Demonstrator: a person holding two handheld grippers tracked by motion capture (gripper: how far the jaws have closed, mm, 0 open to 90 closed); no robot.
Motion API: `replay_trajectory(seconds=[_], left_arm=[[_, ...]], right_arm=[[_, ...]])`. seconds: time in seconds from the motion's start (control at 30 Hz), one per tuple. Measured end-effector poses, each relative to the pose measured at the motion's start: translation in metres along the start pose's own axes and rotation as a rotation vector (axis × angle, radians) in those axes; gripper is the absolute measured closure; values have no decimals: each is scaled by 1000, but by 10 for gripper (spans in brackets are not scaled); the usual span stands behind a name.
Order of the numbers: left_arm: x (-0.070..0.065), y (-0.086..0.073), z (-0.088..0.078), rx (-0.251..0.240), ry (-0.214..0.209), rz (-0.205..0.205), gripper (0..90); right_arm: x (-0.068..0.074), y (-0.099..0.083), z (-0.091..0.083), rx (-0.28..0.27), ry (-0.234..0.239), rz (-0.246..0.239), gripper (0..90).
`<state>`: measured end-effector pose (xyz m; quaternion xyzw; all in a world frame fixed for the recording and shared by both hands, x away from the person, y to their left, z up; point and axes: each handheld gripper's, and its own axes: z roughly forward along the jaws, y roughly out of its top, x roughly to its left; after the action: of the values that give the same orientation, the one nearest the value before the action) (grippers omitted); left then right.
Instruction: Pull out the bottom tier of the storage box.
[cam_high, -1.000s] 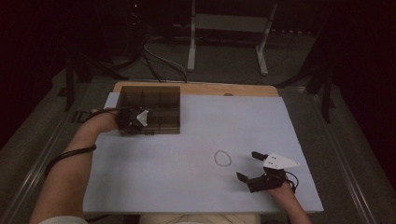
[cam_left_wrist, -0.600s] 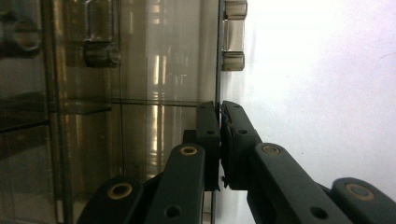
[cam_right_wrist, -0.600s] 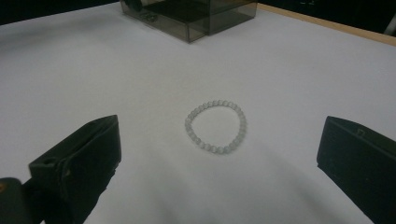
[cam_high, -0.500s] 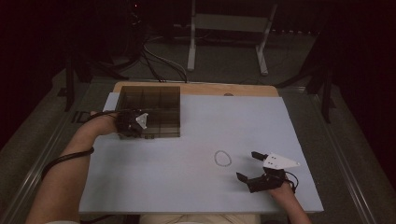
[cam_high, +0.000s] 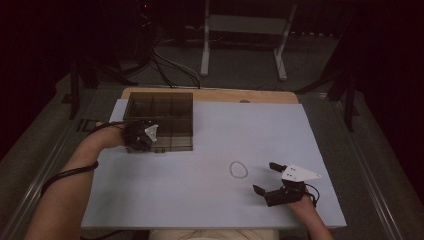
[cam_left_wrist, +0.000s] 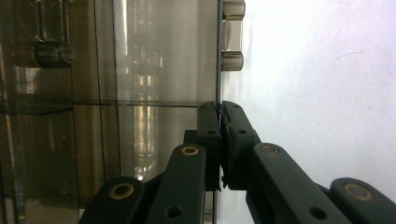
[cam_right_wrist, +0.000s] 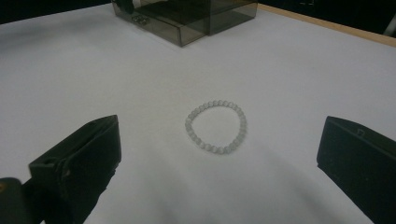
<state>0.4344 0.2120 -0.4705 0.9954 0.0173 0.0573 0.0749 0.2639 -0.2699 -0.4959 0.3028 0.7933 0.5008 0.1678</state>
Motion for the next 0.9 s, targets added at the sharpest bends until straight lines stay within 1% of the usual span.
replay_trajectory(seconds=[0.13,0.17,0.23,0.3,0.43,0.57,0.73,0.77,0.8,0.9], left_arm=[[-1,0,0,0,-2,3,893],[-1,-1,0,0,-5,-5,893],[-1,-1,0,7,-9,3,894],[-1,-2,0,3,-15,-10,894],[0,-2,0,-2,-17,-21,893],[-1,-3,0,-10,-15,-20,892],[-1,-3,0,-8,-11,-25,890],[-1,-3,0,-9,-12,-29,890],[-1,-3,0,-8,-15,-42,887],[-1,-2,0,-9,-17,-53,884]], right_arm=[[0,0,0,0,0,0,0],[0,0,0,-1,-1,0,0],[0,0,0,-1,-1,-1,0],[0,0,0,0,0,-1,0],[0,0,0,0,-2,-2,0],[0,0,0,2,0,-3,0],[0,0,0,0,-1,-3,0],[0,0,0,0,0,-3,0],[0,0,0,1,-1,-3,0],[0,0,0,0,-1,-3,0]])
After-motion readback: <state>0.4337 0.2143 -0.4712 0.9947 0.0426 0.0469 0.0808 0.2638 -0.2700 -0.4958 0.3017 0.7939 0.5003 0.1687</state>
